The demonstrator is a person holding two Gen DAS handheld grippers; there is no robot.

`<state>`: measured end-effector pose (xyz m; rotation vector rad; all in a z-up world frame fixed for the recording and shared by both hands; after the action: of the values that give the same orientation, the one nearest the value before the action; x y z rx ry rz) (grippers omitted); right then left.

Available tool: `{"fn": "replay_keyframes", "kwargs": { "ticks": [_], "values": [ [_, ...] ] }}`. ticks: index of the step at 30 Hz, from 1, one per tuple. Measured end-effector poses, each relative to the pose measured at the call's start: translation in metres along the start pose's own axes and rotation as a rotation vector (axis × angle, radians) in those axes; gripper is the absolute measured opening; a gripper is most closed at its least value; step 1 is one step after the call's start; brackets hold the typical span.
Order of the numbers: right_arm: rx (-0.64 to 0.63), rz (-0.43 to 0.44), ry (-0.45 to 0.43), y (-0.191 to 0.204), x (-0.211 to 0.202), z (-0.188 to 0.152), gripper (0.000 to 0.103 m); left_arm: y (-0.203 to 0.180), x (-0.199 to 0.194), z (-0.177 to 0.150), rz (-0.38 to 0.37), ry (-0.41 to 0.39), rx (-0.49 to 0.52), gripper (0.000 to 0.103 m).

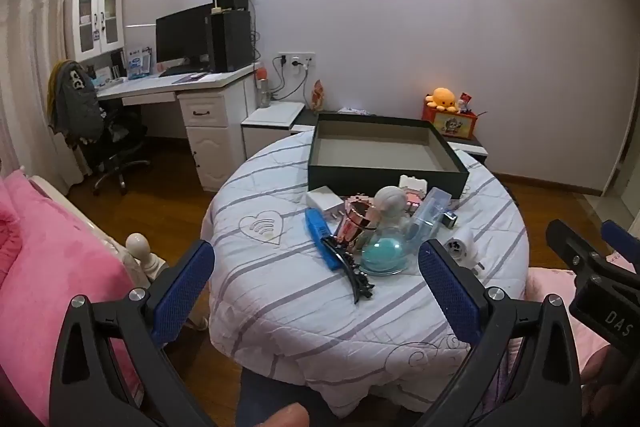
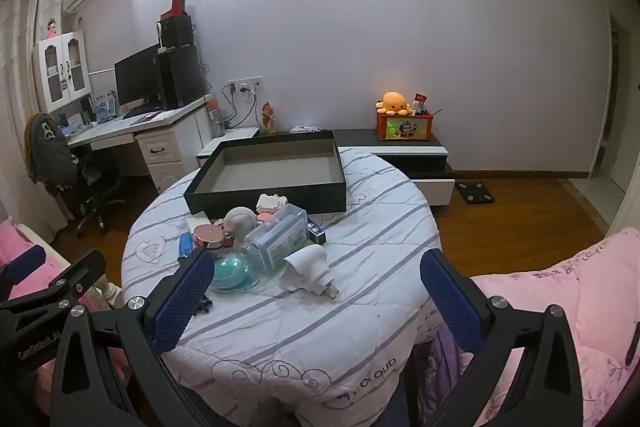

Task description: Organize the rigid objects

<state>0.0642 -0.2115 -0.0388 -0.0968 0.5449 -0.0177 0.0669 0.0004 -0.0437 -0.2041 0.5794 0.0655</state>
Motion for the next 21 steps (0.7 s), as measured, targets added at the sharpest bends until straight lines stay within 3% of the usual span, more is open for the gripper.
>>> {"fn": "replay_keyframes", "kwargs": {
  "ticks": [8, 14, 21],
  "values": [
    [-0.01, -0.003, 0.013, 0.003, -0.003, 0.001, 0.103, 0.011, 0.001, 0.0, 0.017, -0.044, -0.024, 0.103],
    [-0.022, -0.001, 0.004, 0.003, 0.004, 0.004, 0.103, 0.021, -0.022, 0.013, 0.048, -0.117, -0.038, 0.103],
    [-0.05, -0.013, -0.021, 0.012, -0.011, 0.01, 0.103, 0.023, -0.025, 0.016, 0.025, -0.11, -0.066, 0.103]
  ]
}}
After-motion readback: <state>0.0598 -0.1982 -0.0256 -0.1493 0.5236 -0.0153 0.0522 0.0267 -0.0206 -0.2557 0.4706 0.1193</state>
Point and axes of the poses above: each gripper's, at about its wrist camera, not at the fingertips, and x roughly the way its jaws point, y to its left, z to its top, the point moved 8 cm from there along x, roughly the way its jaws point, and after that the axes turned 11 degrees about -x, right-handed, at the moved point
